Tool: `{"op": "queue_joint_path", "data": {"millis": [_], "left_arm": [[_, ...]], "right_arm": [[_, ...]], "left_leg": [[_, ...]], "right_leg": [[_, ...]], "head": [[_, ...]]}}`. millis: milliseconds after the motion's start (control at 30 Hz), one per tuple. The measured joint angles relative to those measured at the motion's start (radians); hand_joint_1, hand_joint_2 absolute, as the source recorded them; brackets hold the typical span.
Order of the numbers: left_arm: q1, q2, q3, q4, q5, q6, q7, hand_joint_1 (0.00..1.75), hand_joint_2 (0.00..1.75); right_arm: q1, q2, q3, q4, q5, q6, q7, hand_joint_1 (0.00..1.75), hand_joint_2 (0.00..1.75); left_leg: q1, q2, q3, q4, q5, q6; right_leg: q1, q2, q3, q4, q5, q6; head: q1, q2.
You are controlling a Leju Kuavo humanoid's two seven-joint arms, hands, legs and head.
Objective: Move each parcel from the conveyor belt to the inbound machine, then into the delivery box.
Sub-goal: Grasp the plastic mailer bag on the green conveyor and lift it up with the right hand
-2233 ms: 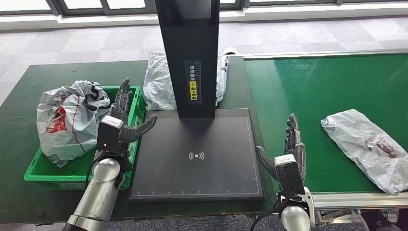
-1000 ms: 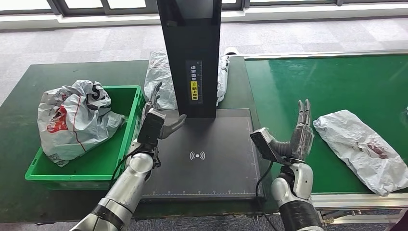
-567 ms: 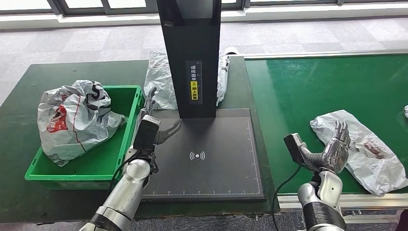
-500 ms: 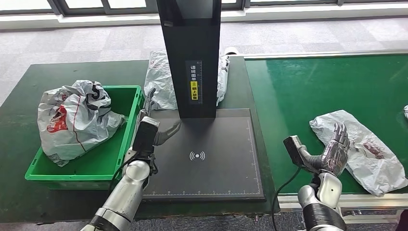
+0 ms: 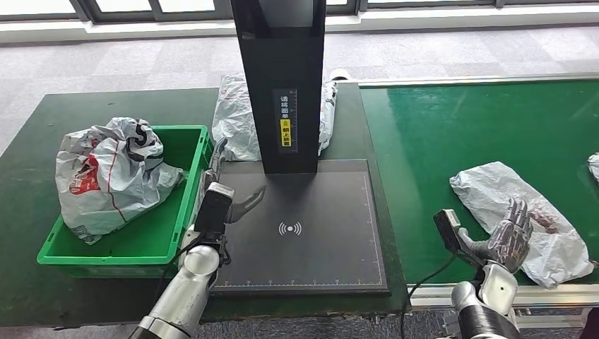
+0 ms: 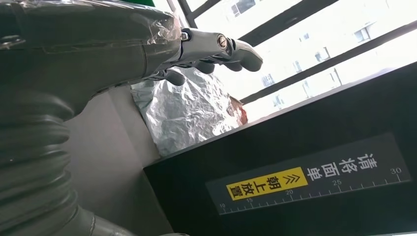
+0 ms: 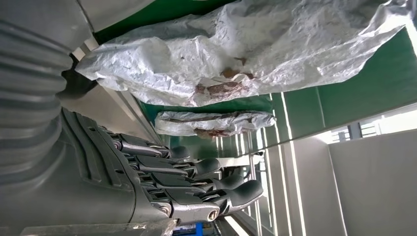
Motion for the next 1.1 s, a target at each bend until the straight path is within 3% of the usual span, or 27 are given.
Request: {"op": "queue_joint_path", "data": {"millis": [467,733,1100], "left_arm": [[0.001,-0.019,-0.002,0.054,0.021,-0.004,-0.018,0.0,1.75],[0.003,-0.023,-0.016,0.071,0.021,-0.001,-0.03,0.0,1.75],[0.035,-0.021,-0.033,0.037,0.022,0.016,-0.024,0.0,1.75]], "right_arm": [[0.03,-0.026,-0.131,0.014,0.04,0.0,-0.021,0.0,1.75],[0.054,-0.026,-0.148,0.015,0.041,0.0,-0.042,0.0,1.75],[0.041,-0.034,-0.148,0.078,0.041,0.017,0.013,0.0,1.75]], "left_leg": [[0.0,0.0,0.0,0.0,-0.001,0.001],[0.0,0.0,0.0,0.0,-0.001,0.001],[0.0,0.0,-0.001,0.0,-0.001,0.001]], "right_leg": [[0.0,0.0,0.0,0.0,0.0,0.0],[0.0,0.0,0.0,0.0,0.0,0.0],[0.0,0.0,0.0,0.0,0.0,0.001]], "head": [[0.0,0.0],[0.0,0.0],[0.0,0.0]]}}
